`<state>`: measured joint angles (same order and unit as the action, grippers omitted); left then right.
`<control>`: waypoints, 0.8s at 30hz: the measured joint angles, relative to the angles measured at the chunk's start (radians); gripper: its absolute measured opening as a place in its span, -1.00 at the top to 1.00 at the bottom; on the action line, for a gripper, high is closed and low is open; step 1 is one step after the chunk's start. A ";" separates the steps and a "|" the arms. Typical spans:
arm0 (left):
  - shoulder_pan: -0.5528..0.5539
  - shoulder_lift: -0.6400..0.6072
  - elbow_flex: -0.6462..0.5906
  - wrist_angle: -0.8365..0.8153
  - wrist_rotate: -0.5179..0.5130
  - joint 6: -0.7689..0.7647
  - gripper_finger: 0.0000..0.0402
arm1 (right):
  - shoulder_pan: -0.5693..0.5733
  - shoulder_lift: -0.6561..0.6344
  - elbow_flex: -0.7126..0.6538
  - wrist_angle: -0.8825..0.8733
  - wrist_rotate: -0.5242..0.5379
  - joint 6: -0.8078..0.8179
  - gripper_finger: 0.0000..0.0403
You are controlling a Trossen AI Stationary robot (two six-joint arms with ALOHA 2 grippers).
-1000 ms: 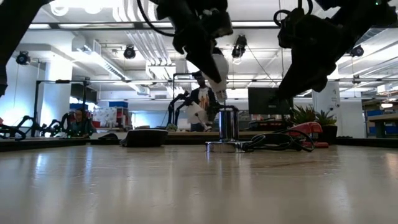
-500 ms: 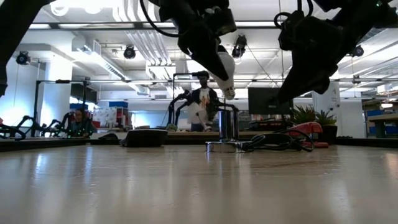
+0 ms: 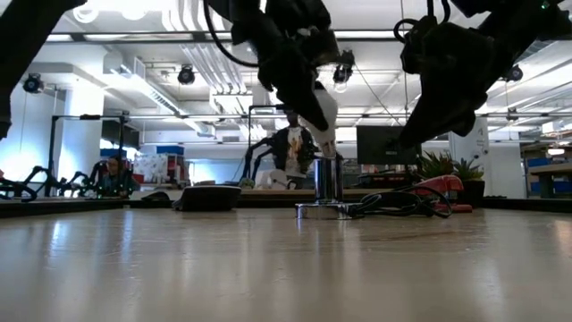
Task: Screw lightbulb
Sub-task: Insert the white lightbulb into the silver lamp
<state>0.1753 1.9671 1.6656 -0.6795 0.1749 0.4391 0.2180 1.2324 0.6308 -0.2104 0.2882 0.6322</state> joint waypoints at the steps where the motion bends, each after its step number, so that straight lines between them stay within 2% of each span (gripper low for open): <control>1: 0.000 0.000 0.000 0.000 0.000 -0.001 -0.16 | 0.000 0.000 0.000 0.000 0.000 0.000 0.65; 8: 0.006 -0.004 -0.008 0.001 0.002 -0.014 -0.16 | 0.000 0.000 0.000 0.001 0.000 -0.001 0.69; 17: 0.007 -0.005 -0.017 0.012 0.028 -0.034 -0.16 | 0.000 0.000 0.000 0.003 0.000 -0.002 0.63; 24: 0.008 -0.005 -0.071 0.068 0.028 -0.039 -0.16 | 0.000 0.000 0.000 0.005 0.000 -0.003 0.66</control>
<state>0.1837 1.9625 1.5948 -0.6118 0.2026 0.4000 0.2180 1.2324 0.6304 -0.2058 0.2882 0.6289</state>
